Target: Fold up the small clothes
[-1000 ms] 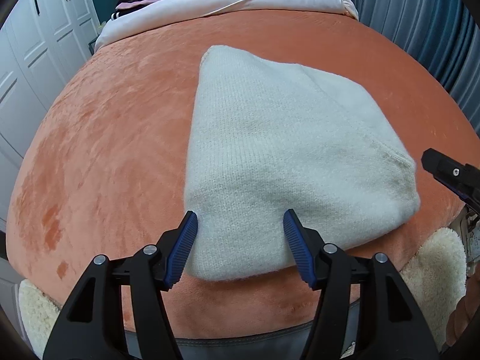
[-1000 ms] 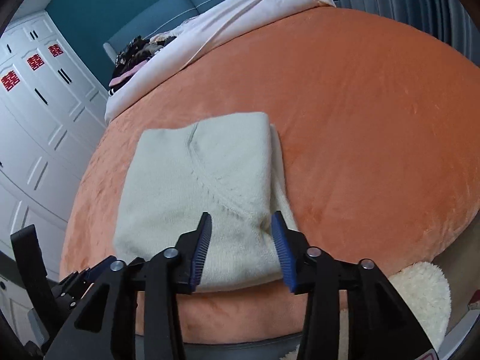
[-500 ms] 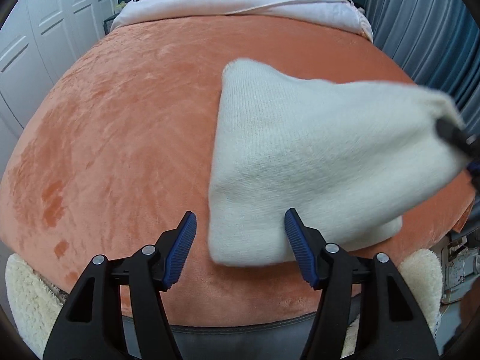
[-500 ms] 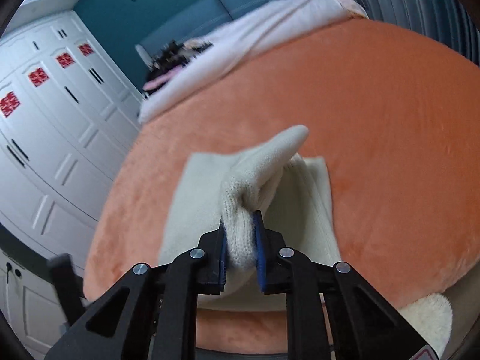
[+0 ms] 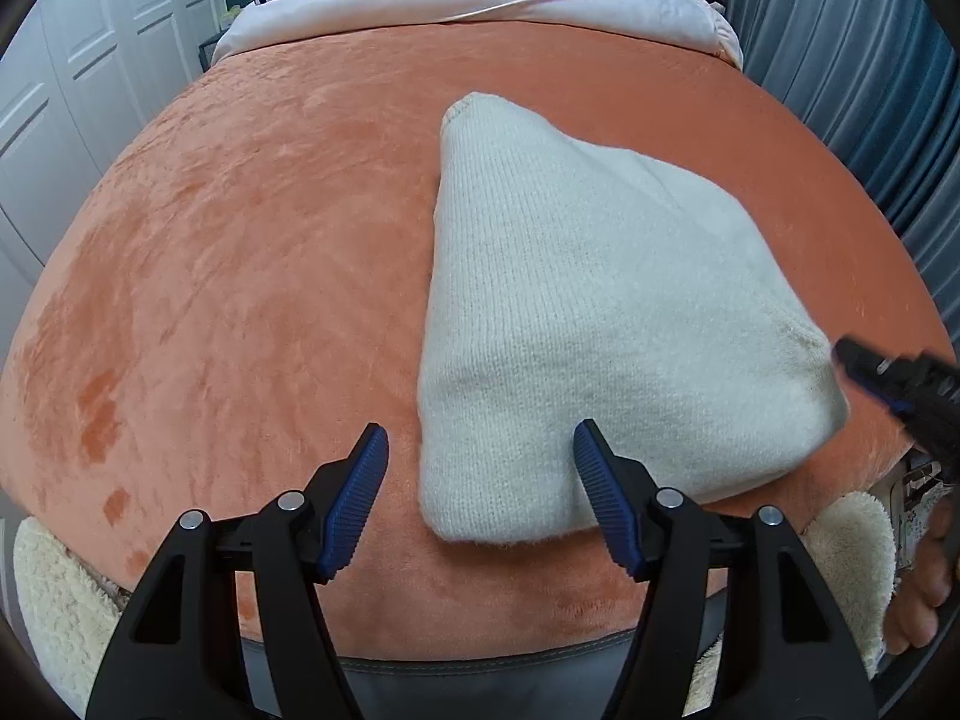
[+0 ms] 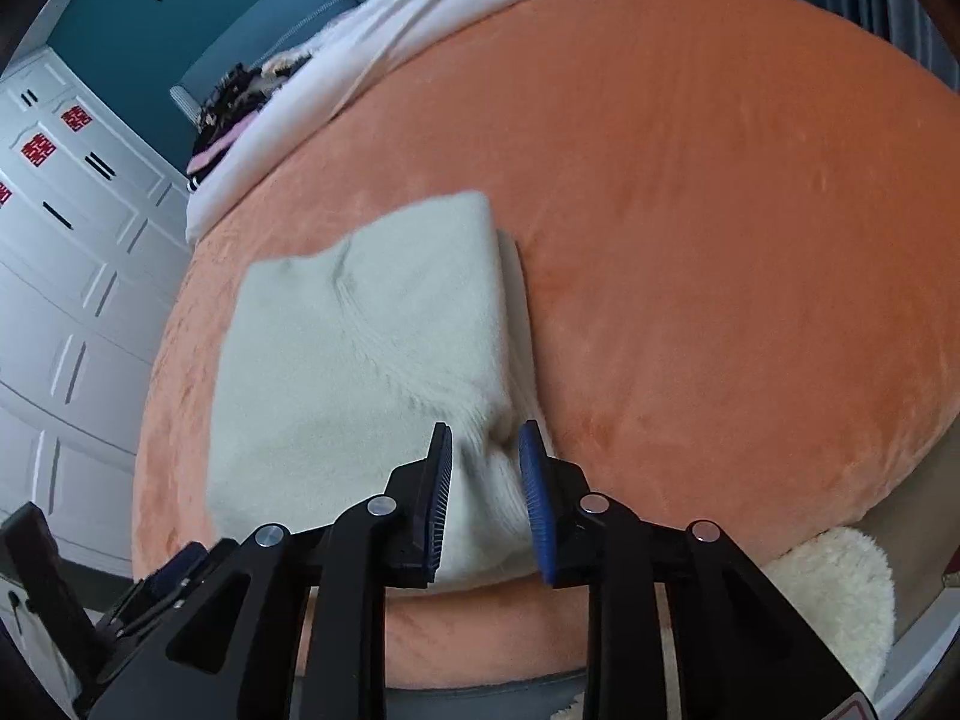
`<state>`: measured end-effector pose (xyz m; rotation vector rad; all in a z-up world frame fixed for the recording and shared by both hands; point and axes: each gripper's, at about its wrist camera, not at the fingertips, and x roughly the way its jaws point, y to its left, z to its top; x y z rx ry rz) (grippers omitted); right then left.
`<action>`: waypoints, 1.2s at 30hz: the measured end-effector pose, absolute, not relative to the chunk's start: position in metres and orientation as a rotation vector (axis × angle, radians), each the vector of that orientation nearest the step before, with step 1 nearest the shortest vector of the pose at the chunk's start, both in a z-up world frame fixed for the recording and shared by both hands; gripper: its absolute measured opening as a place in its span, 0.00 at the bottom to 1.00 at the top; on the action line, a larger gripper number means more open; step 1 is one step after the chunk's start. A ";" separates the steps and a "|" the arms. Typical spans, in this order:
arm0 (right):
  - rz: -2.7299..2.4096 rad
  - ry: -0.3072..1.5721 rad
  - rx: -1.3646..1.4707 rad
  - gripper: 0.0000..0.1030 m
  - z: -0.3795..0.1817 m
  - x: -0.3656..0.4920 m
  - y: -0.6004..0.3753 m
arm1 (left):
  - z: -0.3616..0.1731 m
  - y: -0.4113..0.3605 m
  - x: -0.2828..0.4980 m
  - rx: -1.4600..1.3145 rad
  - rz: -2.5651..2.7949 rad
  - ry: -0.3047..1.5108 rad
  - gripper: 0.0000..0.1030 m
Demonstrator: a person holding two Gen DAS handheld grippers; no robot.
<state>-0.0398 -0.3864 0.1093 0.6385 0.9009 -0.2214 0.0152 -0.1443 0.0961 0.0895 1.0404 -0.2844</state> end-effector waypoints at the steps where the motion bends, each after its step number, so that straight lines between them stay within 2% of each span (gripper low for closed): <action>1: -0.214 0.874 0.615 0.24 0.120 -0.039 -0.382 | 0.097 -0.145 0.016 0.090 -0.283 1.038 0.60; 5: -0.172 0.883 0.423 0.24 0.136 -0.010 -0.364 | 0.094 -0.147 0.018 0.099 -0.275 1.047 0.60; 6: -0.176 0.933 0.389 0.24 0.123 -0.001 -0.363 | 0.094 -0.147 0.019 0.101 -0.273 1.046 0.60; 8: -0.168 1.098 0.406 0.14 0.076 0.019 -0.366 | 0.094 -0.147 0.019 0.106 -0.274 1.043 0.61; 9: -0.165 1.095 0.404 0.13 0.062 0.021 -0.366 | 0.093 -0.148 0.019 0.111 -0.272 1.045 0.61; 13: -0.151 1.071 0.354 0.17 0.096 0.018 -0.359 | 0.096 -0.145 0.020 0.097 -0.284 1.046 0.61; 14: -0.131 1.037 0.379 0.19 0.106 0.016 -0.363 | 0.099 -0.142 0.022 0.061 -0.304 1.045 0.66; 15: -0.126 1.004 0.398 0.26 0.116 0.010 -0.367 | 0.105 -0.138 0.025 0.010 -0.326 1.034 0.70; 16: -0.140 0.975 0.409 0.43 0.123 0.005 -0.372 | 0.110 -0.136 0.028 -0.030 -0.339 1.022 0.78; 17: -0.160 0.946 0.423 0.52 0.126 -0.001 -0.379 | 0.115 -0.133 0.034 -0.076 -0.350 1.009 0.84; 18: -0.182 0.912 0.447 0.63 0.129 -0.007 -0.388 | 0.119 -0.129 0.041 -0.123 -0.360 0.998 0.85; 20: -0.202 0.893 0.500 0.67 0.126 -0.005 -0.404 | 0.120 -0.123 0.061 -0.220 -0.377 1.005 0.89; 22: -0.204 0.924 0.560 0.69 0.114 -0.004 -0.416 | 0.112 -0.122 0.082 -0.282 -0.376 1.046 0.90; 28: -0.064 1.056 0.818 0.73 0.047 0.030 -0.426 | 0.058 -0.129 0.126 -0.388 -0.390 1.204 0.92; 31: -0.031 1.067 0.922 0.85 0.021 0.043 -0.419 | 0.040 -0.133 0.134 -0.466 -0.431 1.250 0.96; 33: -0.028 1.048 0.931 0.88 0.017 0.050 -0.413 | 0.028 -0.137 0.142 -0.521 -0.458 1.294 0.96; 34: -0.030 1.042 0.933 0.93 0.017 0.053 -0.411 | 0.024 -0.140 0.146 -0.540 -0.461 1.318 0.96; 36: -0.037 1.041 0.930 0.94 0.015 0.060 -0.406 | 0.022 -0.145 0.149 -0.541 -0.447 1.326 0.96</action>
